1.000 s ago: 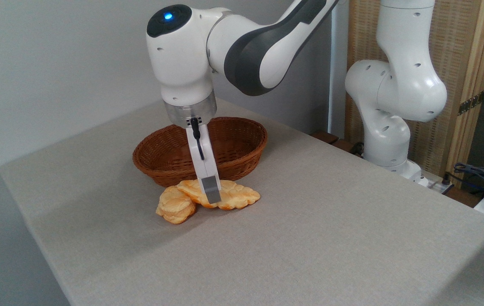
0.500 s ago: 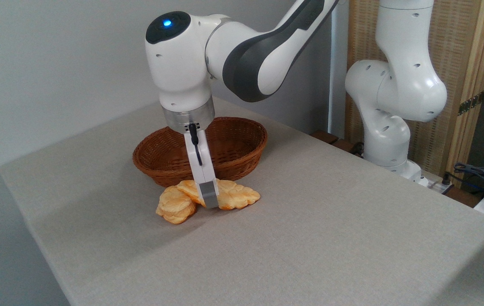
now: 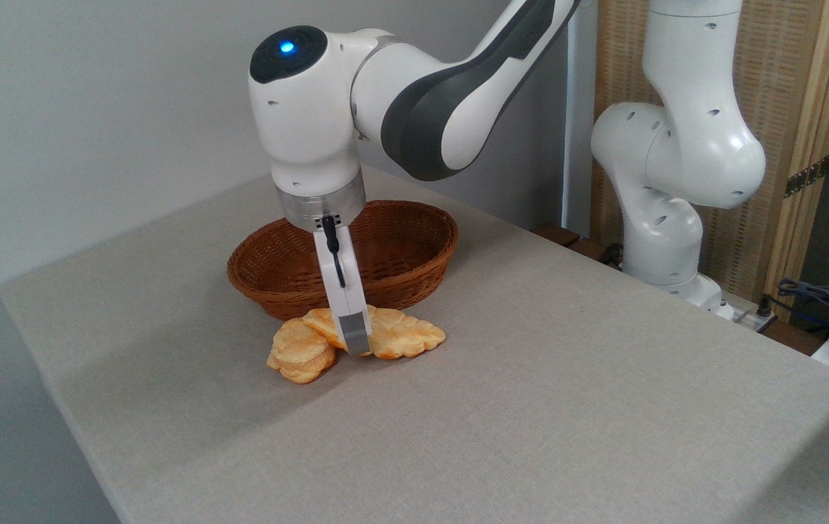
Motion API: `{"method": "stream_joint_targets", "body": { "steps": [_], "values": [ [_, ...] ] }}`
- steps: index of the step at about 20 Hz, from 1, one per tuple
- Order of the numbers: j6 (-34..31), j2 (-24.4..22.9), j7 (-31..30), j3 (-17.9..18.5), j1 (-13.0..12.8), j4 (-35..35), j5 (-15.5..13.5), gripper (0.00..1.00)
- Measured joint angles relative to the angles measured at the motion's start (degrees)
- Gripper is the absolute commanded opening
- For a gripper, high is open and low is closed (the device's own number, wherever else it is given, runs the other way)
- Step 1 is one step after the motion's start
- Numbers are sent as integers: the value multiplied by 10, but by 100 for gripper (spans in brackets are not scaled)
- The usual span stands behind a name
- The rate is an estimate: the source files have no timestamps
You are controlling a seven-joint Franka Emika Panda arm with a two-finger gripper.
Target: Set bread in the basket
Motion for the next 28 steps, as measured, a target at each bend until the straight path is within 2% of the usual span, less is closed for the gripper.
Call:
{"method": "stream_joint_targets", "body": {
  "steps": [14,15,16,17,18,19,21,28],
  "values": [
    [15,7,0,0,0,0,-3,98],
    [15,7,0,0,0,0,-3,89],
    [15,8,0,0,0,0,-3,84],
    [15,8,0,0,0,0,-3,70],
    [15,9,0,0,0,0,-3,63],
    [15,10,0,0,0,0,-3,50],
    [15,11,0,0,0,0,-3,42],
    [16,11,1,0,0,0,-3,42]
  ]
}}
